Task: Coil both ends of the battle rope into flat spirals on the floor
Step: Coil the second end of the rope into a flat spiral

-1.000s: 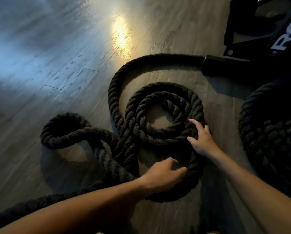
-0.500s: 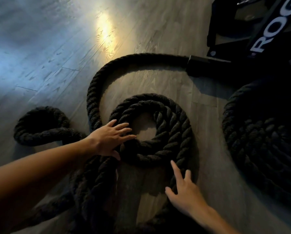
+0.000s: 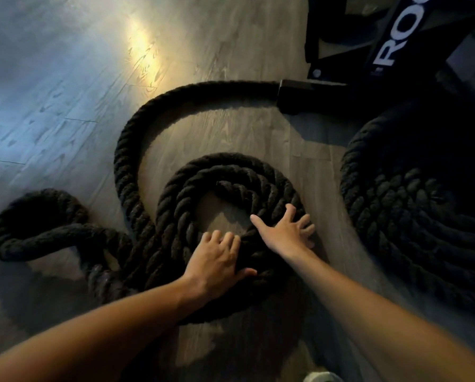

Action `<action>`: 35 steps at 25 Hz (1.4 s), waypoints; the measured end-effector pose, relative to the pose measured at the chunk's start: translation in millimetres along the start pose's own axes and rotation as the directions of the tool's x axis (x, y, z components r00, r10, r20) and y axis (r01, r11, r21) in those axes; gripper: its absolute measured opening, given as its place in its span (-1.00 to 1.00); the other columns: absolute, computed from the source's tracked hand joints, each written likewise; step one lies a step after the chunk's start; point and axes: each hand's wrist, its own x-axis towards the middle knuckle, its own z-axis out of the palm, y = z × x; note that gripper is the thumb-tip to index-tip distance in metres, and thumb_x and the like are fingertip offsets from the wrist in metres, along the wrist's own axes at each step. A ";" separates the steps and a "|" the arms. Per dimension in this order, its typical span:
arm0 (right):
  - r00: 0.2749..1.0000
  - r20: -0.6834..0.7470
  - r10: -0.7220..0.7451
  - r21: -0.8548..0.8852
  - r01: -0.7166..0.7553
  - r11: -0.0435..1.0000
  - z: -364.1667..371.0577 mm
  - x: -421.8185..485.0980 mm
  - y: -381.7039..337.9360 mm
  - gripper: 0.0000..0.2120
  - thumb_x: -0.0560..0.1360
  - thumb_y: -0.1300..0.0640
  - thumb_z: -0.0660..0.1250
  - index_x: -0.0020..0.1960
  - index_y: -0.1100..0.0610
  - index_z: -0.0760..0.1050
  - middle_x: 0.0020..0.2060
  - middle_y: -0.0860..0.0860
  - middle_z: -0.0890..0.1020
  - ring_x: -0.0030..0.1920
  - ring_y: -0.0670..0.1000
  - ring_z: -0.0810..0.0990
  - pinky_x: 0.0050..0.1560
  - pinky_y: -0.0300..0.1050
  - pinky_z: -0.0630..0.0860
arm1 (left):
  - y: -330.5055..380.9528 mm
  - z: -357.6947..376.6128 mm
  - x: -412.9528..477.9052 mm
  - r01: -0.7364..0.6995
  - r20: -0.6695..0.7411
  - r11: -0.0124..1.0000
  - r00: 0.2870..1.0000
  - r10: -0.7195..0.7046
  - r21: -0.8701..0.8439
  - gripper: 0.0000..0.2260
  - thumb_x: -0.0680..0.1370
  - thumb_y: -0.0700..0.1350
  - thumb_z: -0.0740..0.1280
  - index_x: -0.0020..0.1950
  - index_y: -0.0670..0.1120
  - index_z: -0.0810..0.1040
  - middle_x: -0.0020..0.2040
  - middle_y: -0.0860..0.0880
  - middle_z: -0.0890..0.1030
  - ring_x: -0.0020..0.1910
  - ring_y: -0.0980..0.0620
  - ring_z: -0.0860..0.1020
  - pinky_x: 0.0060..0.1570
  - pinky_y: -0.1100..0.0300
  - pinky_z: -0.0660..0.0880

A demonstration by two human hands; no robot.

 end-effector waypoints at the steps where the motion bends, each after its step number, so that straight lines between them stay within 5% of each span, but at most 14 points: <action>1: 1.000 -0.022 -0.002 0.022 0.002 1.000 1.3 1.0 0.0 0.13 0.24 -0.61 0.23 0.57 -0.15 -0.22 0.57 0.23 -0.06 0.53 0.31 -0.04 0.40 0.41 0.11 | 5.7 -2.0 -1.5 0.027 -0.021 0.999 0.999 -0.028 -0.029 -0.26 0.56 0.42 -0.04 0.36 -0.15 0.45 0.18 -0.13 0.54 0.08 -0.19 0.49 0.08 -0.09 0.40; 3: 0.999 -0.045 -0.024 0.016 0.025 1.000 2.2 1.3 4.9 0.29 0.11 -0.66 0.26 0.55 -0.18 -0.37 0.58 0.21 -0.04 0.52 0.30 -0.02 0.38 0.43 0.12 | -5.2 -10.4 -0.1 -0.023 -0.029 0.998 0.999 0.021 -0.059 -0.36 0.59 0.35 -0.03 0.40 -0.09 0.42 0.20 -0.09 0.54 0.11 -0.16 0.50 0.10 -0.06 0.42; 5: 0.999 -0.039 -0.038 -0.026 0.037 0.999 1.9 2.6 7.3 0.36 0.05 -0.66 0.29 0.55 -0.17 -0.39 0.56 0.21 -0.02 0.51 0.30 0.01 0.37 0.41 0.16 | -38.2 -25.0 9.2 -0.206 0.068 0.969 0.974 0.217 -0.135 -0.39 0.54 0.33 0.14 0.48 0.03 0.35 0.24 -0.02 0.54 0.21 -0.09 0.51 0.17 0.00 0.42; 8: 0.998 -0.035 -0.043 -0.020 0.043 0.999 2.0 4.7 5.2 0.33 0.13 -0.55 0.39 0.56 -0.16 -0.37 0.56 0.22 -0.03 0.51 0.31 -0.01 0.37 0.39 0.17 | -95.3 -49.6 22.7 -0.449 0.258 0.892 0.857 0.447 -0.054 -0.19 0.32 0.47 0.25 0.52 0.20 0.25 0.33 0.09 0.50 0.34 0.03 0.44 0.37 -0.01 0.29; 10: 0.998 -0.043 -0.053 -0.028 0.052 0.998 3.0 4.9 6.2 0.32 0.14 -0.52 0.40 0.57 -0.15 -0.36 0.55 0.23 -0.02 0.51 0.33 0.01 0.37 0.38 0.18 | -124.4 -47.9 23.1 -0.530 0.359 0.842 0.808 0.467 0.098 -0.05 0.24 0.54 0.26 0.55 0.24 0.10 0.42 0.07 0.41 0.48 0.01 0.29 0.51 -0.15 0.08; 12: 0.996 -0.056 -0.069 -0.040 0.066 0.997 5.1 5.2 9.0 0.31 0.15 -0.54 0.38 0.57 -0.15 -0.36 0.55 0.23 -0.01 0.51 0.35 0.02 0.38 0.37 0.18 | -142.0 -33.9 18.5 -0.530 0.399 0.816 0.816 0.418 0.230 0.01 0.29 0.58 0.20 0.61 0.18 -0.08 0.53 0.00 0.29 0.58 -0.04 0.11 0.52 -0.26 -0.11; 14: 0.993 -0.062 -0.099 -0.045 0.096 0.994 4.0 7.5 10.5 0.27 0.18 -0.56 0.35 0.58 -0.15 -0.34 0.56 0.24 -0.02 0.53 0.35 0.00 0.40 0.37 0.17 | -148.4 -19.8 14.6 -0.512 0.371 0.785 0.844 0.387 0.349 -0.01 0.38 0.60 0.00 0.62 0.06 -0.17 0.59 -0.09 0.20 0.61 -0.08 0.05 0.50 -0.29 -0.06; 18: 0.967 -0.102 -0.235 -0.005 0.236 0.972 -2.6 12.6 17.7 0.03 0.37 -0.50 0.25 0.61 -0.13 -0.19 0.60 0.12 -0.06 0.54 0.33 -0.01 0.43 0.36 0.11 | -140.3 -7.6 9.9 -0.462 0.304 0.757 0.884 0.355 0.462 -0.07 0.44 0.52 -0.06 0.60 -0.11 0.07 0.45 -0.24 0.38 0.47 -0.20 0.31 0.27 -0.25 0.22; 21: 0.973 -0.113 -0.199 0.058 0.206 0.977 3.1 4.0 16.9 -0.09 0.49 -0.38 0.23 0.63 -0.06 -0.15 0.61 0.07 -0.18 0.56 0.31 -0.08 0.46 0.35 0.05 | -108.1 -11.3 9.3 -0.397 0.123 0.825 0.916 0.381 0.403 -0.21 0.41 0.47 0.12 0.33 -0.15 0.40 0.07 -0.19 0.56 0.06 -0.19 0.52 0.05 -0.14 0.29; 27: 0.988 -0.153 -0.009 0.019 0.012 1.000 6.7 -12.6 18.1 0.02 0.45 -0.46 0.18 0.62 0.00 -0.27 0.58 0.17 -0.32 0.54 0.37 -0.08 0.42 0.39 0.12 | -28.3 -25.7 37.6 -0.310 0.087 0.903 0.951 0.297 0.297 -0.26 0.35 0.51 0.20 0.12 -0.14 0.44 -0.12 -0.15 0.62 -0.16 -0.14 0.57 -0.03 -0.06 0.28; 30: 0.959 -0.273 -0.077 -0.009 0.077 0.997 17.7 -20.4 41.4 -0.05 0.47 -0.49 0.06 0.63 0.01 -0.17 0.59 0.19 -0.24 0.51 0.40 0.04 0.38 0.35 0.23 | -16.2 -32.3 48.9 -0.308 0.134 0.907 0.950 0.281 0.286 -0.21 0.31 0.55 0.20 0.13 -0.12 0.43 -0.12 -0.11 0.63 -0.15 -0.13 0.58 -0.01 -0.06 0.31; 35: 0.920 -0.311 -0.237 -0.082 0.222 0.971 18.8 -6.1 62.3 -0.16 0.54 -0.42 0.01 0.64 0.03 -0.07 0.59 0.23 -0.17 0.46 0.39 0.16 0.41 0.29 0.20 | -38.3 -27.6 37.1 -0.195 0.033 0.981 0.980 0.195 0.020 -0.14 0.21 0.64 0.17 0.26 0.06 0.44 0.16 0.01 0.58 0.18 -0.06 0.49 0.11 -0.02 0.41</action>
